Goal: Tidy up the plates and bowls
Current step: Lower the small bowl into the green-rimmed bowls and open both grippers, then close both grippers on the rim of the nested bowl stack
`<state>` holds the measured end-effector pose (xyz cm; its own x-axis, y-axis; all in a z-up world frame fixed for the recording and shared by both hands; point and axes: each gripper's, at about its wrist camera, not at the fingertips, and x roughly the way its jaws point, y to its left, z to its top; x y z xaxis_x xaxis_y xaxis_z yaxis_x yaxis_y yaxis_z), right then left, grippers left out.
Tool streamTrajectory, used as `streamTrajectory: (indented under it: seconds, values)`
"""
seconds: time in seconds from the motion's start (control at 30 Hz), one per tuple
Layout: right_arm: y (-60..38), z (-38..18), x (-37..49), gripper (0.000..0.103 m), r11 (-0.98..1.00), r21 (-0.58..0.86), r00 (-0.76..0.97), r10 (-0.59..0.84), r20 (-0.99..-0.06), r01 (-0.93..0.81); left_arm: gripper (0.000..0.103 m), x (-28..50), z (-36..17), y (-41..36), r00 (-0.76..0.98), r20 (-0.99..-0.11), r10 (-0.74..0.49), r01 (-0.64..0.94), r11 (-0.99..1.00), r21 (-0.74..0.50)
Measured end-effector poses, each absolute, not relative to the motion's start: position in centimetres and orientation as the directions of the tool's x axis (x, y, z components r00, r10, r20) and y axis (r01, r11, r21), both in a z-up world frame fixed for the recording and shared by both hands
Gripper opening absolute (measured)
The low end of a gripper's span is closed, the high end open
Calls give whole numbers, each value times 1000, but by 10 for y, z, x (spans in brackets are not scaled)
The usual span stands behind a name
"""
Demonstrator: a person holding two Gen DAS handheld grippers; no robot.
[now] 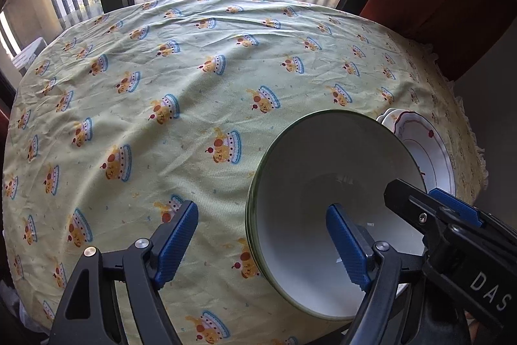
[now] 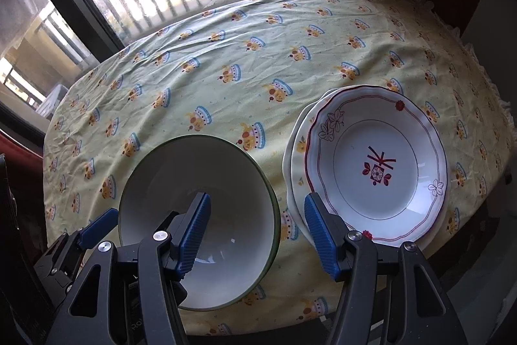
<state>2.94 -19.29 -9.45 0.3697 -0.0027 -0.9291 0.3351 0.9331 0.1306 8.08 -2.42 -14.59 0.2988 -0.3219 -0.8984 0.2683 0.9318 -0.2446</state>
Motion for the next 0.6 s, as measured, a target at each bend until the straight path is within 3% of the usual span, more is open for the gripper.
streamTrajectory:
  seconds: [0.23, 0.47, 0.6]
  values:
    - [-198, -101, 20, 64, 919, 89, 337, -49, -940, 383, 78, 80, -165, -34, 240, -896, -373, 283, 910, -302]
    - [-199, -114, 24, 64, 919, 112, 319, -15, -948, 377, 58, 80, -171, -41, 214, -890, -403, 303, 893, -332]
    - [-202, -117, 30, 64, 927, 138, 327, 18, -945, 348, 58, 83, -171, -41, 205, -896, -394, 280, 901, -332]
